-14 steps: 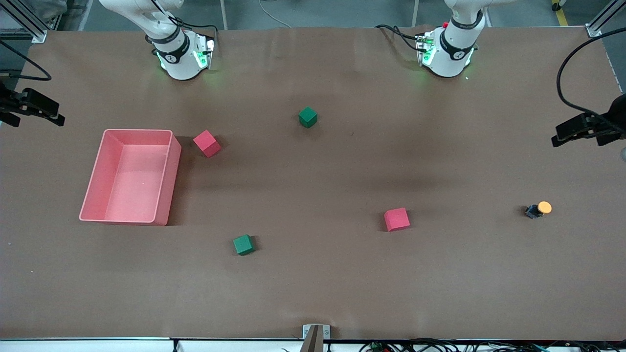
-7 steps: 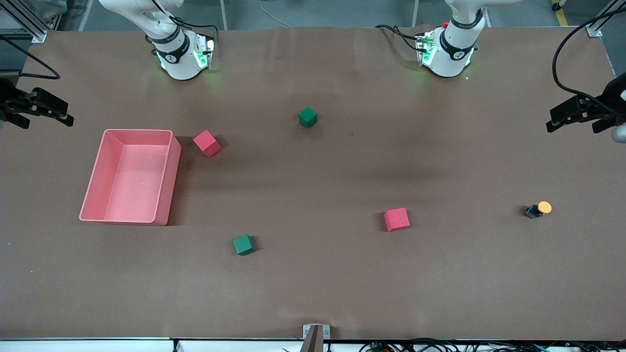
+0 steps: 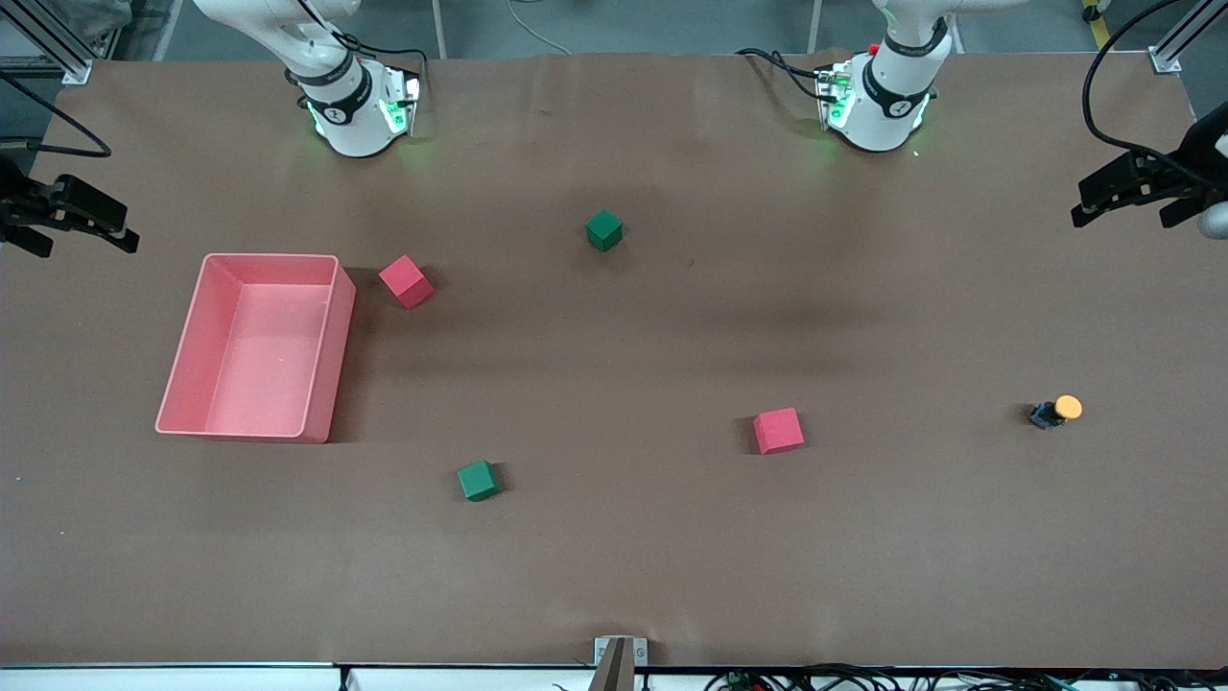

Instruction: Place and upright button with both arms

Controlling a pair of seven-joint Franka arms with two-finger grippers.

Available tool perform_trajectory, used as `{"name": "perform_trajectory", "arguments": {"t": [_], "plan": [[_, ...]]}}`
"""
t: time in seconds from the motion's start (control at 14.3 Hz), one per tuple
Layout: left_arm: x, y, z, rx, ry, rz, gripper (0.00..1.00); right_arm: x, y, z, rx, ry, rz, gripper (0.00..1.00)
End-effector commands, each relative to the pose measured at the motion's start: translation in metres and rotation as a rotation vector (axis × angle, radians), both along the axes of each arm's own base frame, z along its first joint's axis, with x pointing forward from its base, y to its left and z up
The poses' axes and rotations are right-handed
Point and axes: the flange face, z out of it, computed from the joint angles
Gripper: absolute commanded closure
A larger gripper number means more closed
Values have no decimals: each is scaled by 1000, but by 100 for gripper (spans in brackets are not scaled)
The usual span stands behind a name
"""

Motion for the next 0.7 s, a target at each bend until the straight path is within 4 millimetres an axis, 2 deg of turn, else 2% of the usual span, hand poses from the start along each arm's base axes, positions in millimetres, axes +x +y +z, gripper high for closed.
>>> {"name": "perform_trajectory", "arguments": {"t": [0.0, 0.21, 0.49, 0.63], "plan": [[-13, -4, 9, -7, -29, -6, 0, -6, -4, 3, 1, -3, -1, 0], [-19, -9, 19, -6, -48, -9, 0, -10, -6, 0, 1, 5, -5, 0], [-20, -9, 19, 8, -50, -10, 0, -15, -9, -7, 4, 14, -13, 0], [-19, -18, 18, 60, -54, -28, 0, -21, -8, -3, 5, 11, -11, 0]]}}
